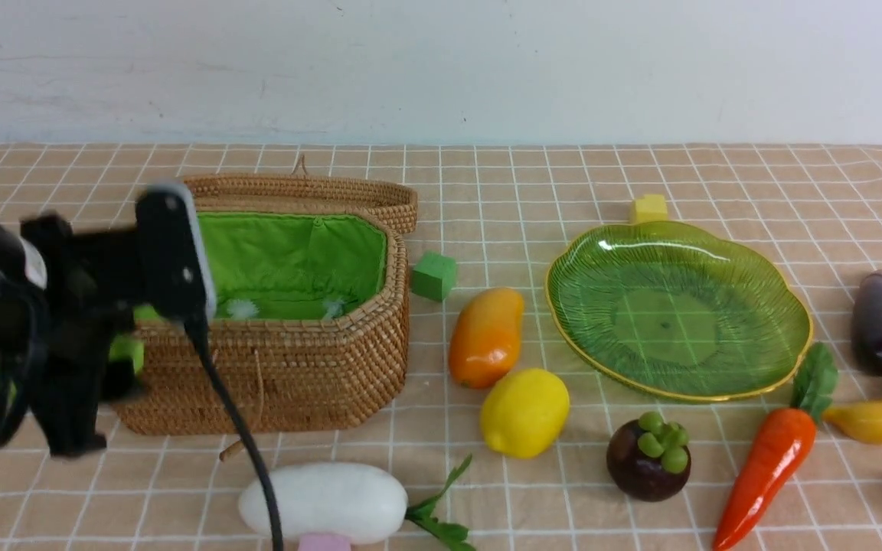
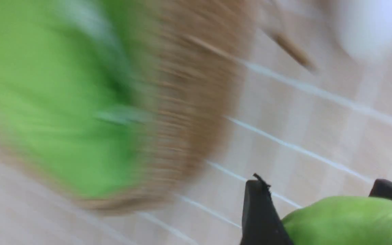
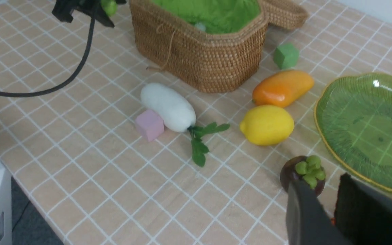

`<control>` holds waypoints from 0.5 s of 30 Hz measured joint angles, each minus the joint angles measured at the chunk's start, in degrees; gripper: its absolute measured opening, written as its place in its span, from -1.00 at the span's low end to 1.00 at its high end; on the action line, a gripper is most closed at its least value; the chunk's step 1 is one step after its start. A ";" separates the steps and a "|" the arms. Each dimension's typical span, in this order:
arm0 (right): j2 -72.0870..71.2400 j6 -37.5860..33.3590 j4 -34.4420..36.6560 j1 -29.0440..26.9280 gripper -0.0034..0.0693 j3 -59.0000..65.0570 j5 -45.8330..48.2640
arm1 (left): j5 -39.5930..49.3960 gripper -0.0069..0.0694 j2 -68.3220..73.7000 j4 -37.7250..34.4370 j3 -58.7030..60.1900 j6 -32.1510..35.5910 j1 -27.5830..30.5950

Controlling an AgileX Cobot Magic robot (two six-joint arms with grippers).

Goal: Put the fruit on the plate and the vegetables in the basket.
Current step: Take a chayote with your left arm and place it on the basket on the left.

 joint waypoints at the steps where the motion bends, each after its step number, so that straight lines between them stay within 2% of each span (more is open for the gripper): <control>1: 0.00 0.00 0.36 0.00 -0.46 0.00 -1.30 | -3.24 0.18 -0.87 -1.09 -3.36 0.00 0.00; 7: 0.00 0.00 2.11 0.00 -0.46 0.00 -4.04 | -9.55 0.18 7.14 -3.54 -14.27 0.00 0.00; 13: 0.00 0.06 2.27 0.00 -0.46 0.00 -4.20 | -18.08 0.21 18.28 -2.46 -15.10 0.00 0.00; 14: 0.00 0.42 2.27 0.00 -0.46 0.00 -4.26 | -21.89 0.35 20.68 -1.03 -15.10 -0.28 0.00; 15: 0.00 0.49 2.27 0.00 -0.46 0.00 -4.31 | -21.89 0.37 21.13 -0.89 -15.10 -0.42 0.00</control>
